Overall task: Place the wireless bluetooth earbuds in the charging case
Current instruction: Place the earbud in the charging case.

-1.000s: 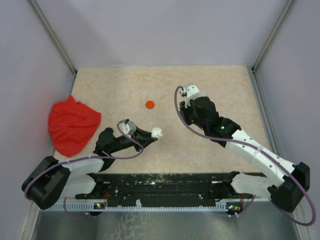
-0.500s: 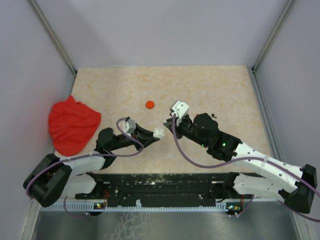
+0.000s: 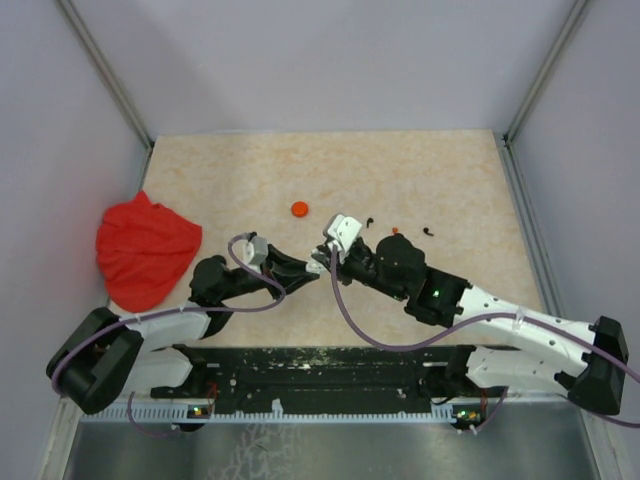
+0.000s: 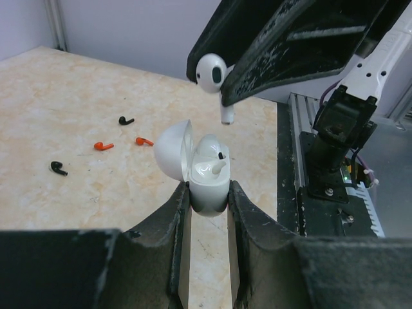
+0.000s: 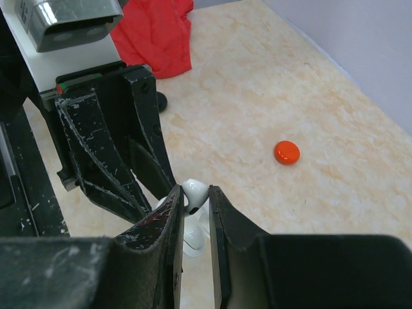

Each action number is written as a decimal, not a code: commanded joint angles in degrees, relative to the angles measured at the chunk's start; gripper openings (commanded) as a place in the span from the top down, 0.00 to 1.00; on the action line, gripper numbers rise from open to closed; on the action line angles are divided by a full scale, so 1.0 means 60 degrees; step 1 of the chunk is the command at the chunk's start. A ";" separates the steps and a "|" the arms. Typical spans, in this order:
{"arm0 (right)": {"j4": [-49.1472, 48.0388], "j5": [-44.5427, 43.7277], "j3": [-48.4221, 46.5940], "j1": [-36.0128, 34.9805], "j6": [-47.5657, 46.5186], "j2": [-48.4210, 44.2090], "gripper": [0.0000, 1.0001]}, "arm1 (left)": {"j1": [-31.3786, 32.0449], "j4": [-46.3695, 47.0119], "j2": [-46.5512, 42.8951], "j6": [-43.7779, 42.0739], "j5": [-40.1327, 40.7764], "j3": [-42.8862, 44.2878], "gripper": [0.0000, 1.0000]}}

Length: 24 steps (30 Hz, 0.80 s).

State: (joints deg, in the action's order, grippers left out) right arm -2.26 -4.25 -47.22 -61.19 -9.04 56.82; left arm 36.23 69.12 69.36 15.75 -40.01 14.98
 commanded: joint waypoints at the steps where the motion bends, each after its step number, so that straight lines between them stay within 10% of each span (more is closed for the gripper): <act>1: -0.0515 0.0012 0.0021 -0.0243 -0.0249 0.0198 0.81 | -0.0047 0.0565 -0.0192 0.0212 -0.0046 0.0015 0.99; 24: 0.0002 -0.0652 -0.0035 -0.0562 -0.0661 0.0605 0.81 | -0.0047 0.0348 -0.0456 0.0416 0.0170 0.0008 0.99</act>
State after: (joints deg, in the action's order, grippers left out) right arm -1.52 -7.14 -47.22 -63.66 -12.10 60.18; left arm 36.21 69.30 67.79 17.39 -39.00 14.96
